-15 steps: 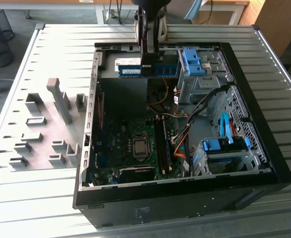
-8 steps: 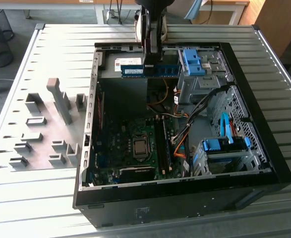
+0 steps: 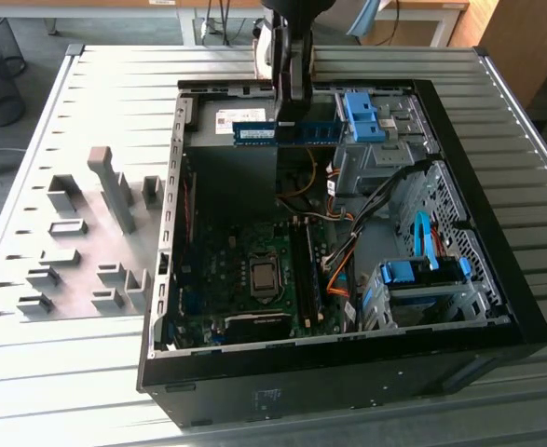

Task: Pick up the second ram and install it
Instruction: 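Pick up the second ram and move it above second insertion slot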

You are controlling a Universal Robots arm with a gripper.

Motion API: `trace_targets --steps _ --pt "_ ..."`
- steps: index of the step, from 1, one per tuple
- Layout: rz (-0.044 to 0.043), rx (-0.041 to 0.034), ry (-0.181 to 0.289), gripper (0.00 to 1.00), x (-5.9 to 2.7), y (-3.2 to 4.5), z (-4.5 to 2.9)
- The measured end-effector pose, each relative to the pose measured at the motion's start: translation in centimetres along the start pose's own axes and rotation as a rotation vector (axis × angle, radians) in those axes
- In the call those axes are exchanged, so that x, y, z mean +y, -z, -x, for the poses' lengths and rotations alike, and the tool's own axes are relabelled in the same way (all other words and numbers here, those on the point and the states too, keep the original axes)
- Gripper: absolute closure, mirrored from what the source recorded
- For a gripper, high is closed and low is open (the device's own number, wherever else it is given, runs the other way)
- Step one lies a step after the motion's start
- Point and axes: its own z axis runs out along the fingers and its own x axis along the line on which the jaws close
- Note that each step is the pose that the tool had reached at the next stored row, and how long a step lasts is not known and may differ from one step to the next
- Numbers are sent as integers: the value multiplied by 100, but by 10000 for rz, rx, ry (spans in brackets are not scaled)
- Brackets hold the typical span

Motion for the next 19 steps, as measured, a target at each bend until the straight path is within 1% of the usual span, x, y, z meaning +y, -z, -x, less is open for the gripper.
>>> trace_targets --steps 9,19 --pt "0 0 -1 86 -76 1 3" --pt "0 0 0 86 -189 1 8"
